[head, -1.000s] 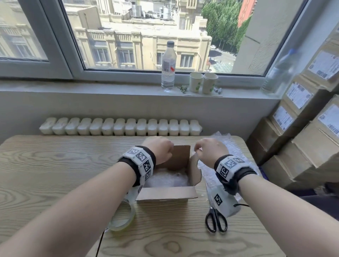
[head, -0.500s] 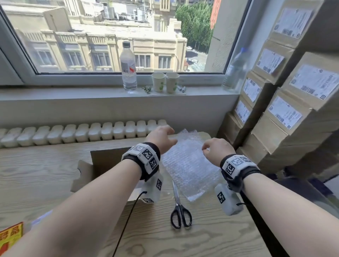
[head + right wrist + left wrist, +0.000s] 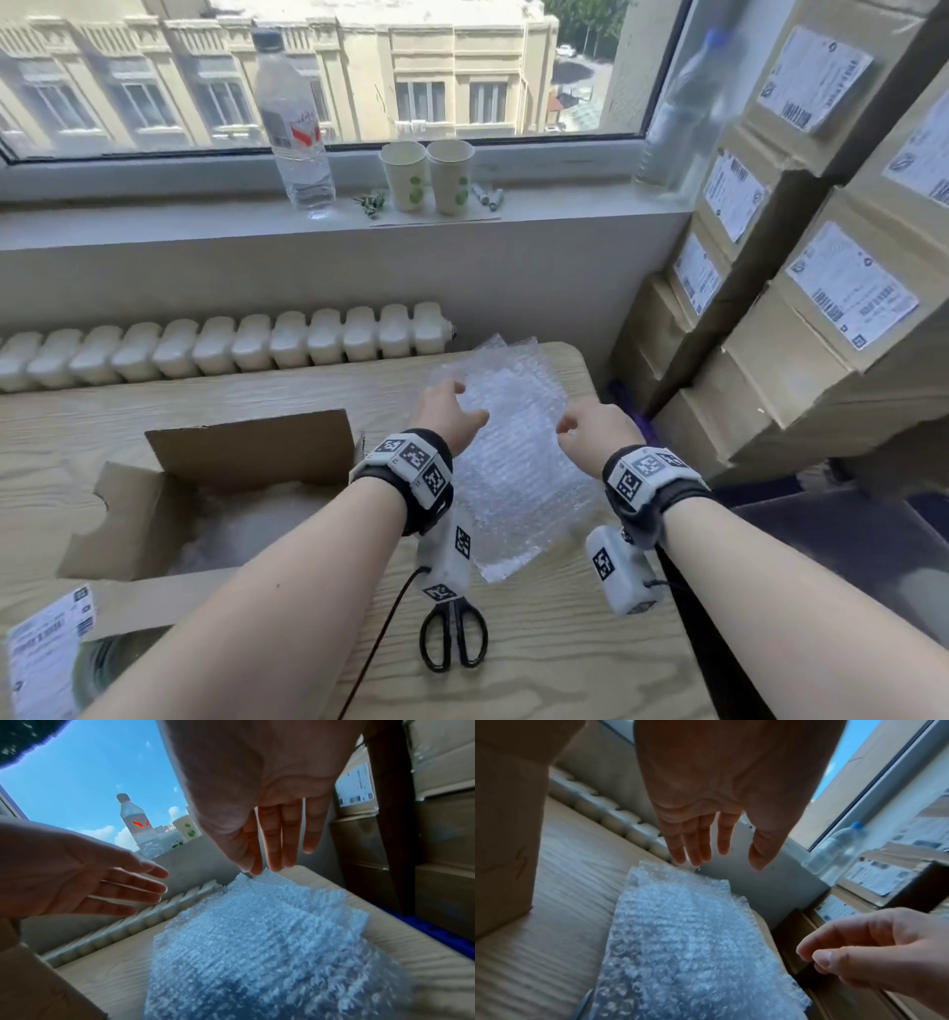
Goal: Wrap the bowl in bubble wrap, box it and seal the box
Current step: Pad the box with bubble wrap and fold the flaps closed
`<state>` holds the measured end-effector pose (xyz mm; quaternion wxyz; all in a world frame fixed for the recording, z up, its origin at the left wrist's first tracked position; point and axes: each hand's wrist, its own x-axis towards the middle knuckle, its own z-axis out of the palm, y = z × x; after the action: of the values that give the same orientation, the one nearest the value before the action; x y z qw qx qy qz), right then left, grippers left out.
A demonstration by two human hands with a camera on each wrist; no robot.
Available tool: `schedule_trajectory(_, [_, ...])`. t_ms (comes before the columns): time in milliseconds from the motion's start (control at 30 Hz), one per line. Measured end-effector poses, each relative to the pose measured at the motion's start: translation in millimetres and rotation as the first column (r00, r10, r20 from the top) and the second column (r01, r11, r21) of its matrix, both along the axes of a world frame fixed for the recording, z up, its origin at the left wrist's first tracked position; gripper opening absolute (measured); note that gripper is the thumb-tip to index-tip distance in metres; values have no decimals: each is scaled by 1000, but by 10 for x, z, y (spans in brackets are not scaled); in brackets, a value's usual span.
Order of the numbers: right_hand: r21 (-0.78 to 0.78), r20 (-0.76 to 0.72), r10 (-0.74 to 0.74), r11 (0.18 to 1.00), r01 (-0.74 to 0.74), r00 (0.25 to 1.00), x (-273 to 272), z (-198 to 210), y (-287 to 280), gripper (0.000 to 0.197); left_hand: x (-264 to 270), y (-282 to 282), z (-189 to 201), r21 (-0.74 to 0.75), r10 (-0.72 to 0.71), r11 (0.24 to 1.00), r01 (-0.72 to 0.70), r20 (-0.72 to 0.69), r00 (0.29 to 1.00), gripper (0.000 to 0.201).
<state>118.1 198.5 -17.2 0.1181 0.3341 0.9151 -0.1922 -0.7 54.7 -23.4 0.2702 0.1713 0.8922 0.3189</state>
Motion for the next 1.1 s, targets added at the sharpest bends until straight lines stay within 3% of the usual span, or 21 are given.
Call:
schedule_trajectory(200, [-59,84,8,998,-3,996,-156,-402,162,38,-147,118,-336,-196,17,980,-15,9,1000,54])
schedule_trajectory(333, [-107,63,-8,994,14,998,-244,-614,218,49,-232,134,-540,-301,35,953,-24,32,999,60])
schedule_trajectory(500, [-126,49,-34,991,40,998,-285,-763,231,47,-271,130,-731,-375,5,927,30,91,996,72])
schedule_trajectory(633, [-139,7,-66,988,66,998,-298,-835,203,15,-291,126,-782,-367,17,930,4,54,998,75])
schedule_trajectory(767, [-216,-45,-137,968,125,989,-337,-830,190,27,-300,133,-696,-301,38,951,-65,-95,995,86])
schedule_trajectory(867, [-270,-95,-157,954,127,983,-338,-758,204,31,-291,169,-559,-223,2,974,-38,-156,988,91])
schedule_trajectory(933, [-293,-150,-178,947,128,972,-323,-679,211,29,-291,194,-454,-175,-16,985,-5,-117,993,74])
schedule_trajectory(1033, [-309,-218,-254,934,180,942,-265,-519,200,21,-268,197,-320,-81,-10,997,2,-103,995,19])
schedule_trajectory(1100, [-275,-227,-318,928,253,920,-206,-401,196,13,-229,176,-225,13,19,1000,-18,-102,995,18])
